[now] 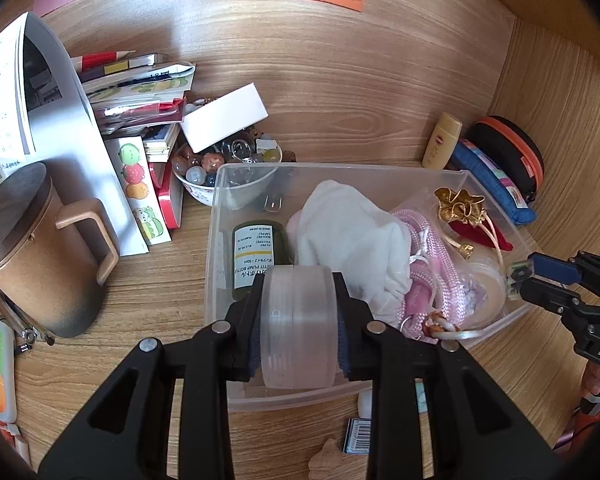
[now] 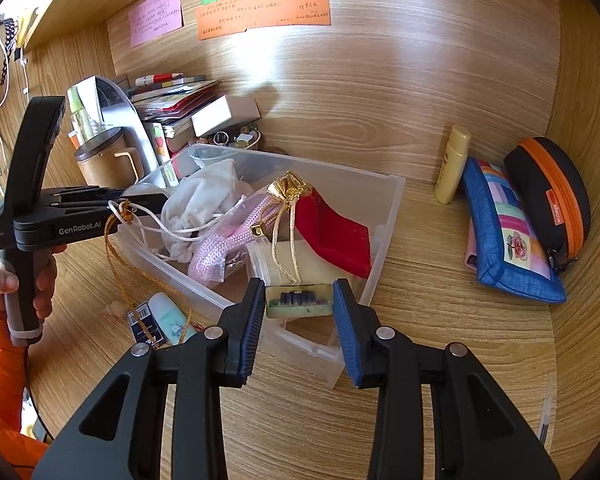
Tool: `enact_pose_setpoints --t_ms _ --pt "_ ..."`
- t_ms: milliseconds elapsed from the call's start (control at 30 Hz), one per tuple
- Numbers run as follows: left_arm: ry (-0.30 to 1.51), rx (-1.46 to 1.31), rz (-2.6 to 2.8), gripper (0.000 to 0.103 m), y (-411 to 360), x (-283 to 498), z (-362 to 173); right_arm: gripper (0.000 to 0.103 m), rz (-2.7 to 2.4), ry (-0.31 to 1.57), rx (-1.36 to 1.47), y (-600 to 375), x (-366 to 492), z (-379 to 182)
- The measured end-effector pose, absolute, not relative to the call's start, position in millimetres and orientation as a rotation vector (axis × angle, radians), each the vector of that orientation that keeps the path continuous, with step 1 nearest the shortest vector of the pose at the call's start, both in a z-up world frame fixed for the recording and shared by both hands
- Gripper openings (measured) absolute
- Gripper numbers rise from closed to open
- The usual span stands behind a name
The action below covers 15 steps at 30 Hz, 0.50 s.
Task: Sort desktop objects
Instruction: 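Open both grippers to release the container and tile into the clear box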
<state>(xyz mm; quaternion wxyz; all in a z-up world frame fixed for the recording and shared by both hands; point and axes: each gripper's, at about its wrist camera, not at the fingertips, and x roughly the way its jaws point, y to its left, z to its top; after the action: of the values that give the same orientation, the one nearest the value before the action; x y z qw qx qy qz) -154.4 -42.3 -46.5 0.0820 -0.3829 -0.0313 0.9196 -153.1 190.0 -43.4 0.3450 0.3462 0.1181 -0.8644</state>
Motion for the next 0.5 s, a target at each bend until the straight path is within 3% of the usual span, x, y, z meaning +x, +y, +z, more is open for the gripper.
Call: enact_pose_setpoints --t_ms 367,500 --pt "-0.032 -1.143 2.762 0.029 -40.2 -152.1 -44.0 0.033 -2.259 0.318 0.909 186.5 -152.5 -43.7" --pt "-0.040 -1.145 2.763 0.040 -41.4 -150.2 -42.4 0.037 -2.261 0.316 0.906 186.7 -149.0 -42.5"
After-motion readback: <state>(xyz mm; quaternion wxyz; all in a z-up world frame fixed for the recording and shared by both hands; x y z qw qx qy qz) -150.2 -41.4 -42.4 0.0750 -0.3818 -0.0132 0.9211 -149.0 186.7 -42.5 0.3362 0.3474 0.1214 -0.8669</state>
